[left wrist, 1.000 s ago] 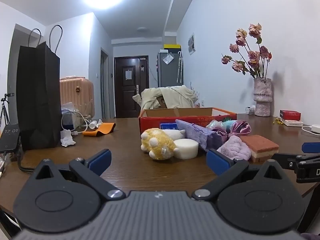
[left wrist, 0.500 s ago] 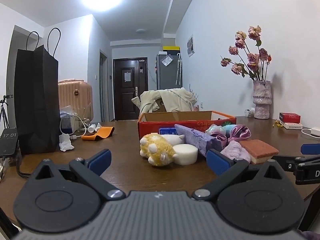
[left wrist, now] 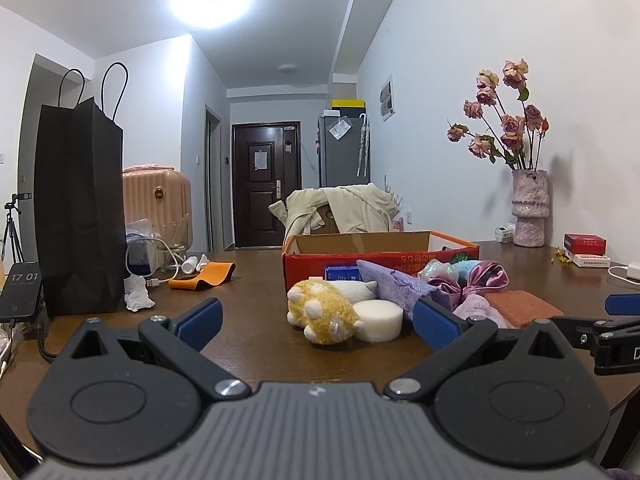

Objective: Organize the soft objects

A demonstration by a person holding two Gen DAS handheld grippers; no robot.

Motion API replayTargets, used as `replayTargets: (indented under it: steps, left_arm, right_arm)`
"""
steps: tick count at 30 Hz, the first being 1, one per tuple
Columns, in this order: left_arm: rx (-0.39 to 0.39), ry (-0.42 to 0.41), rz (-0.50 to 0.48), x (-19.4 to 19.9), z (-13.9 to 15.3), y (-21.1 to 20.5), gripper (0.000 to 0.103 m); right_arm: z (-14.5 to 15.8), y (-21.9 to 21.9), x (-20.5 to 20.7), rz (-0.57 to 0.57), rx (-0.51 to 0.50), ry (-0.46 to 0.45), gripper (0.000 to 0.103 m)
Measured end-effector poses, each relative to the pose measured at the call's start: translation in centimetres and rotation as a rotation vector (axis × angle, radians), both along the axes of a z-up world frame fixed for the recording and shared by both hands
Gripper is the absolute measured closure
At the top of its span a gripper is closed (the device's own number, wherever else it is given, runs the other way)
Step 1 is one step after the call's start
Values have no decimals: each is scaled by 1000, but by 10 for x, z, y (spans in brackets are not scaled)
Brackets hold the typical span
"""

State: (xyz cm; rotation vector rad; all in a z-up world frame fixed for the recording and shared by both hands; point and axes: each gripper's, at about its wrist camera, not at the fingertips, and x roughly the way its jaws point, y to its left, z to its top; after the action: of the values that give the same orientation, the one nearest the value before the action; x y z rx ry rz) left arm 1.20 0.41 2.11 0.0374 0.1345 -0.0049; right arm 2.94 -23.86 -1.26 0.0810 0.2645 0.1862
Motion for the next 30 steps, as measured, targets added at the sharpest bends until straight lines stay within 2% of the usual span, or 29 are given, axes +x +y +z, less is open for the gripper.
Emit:
replayTargets:
  steps: [30]
  left_arm:
    - [10,14,9,2,-2,-2,0]
  right_arm:
    - [-6,-3,4,-21,12,29,0]
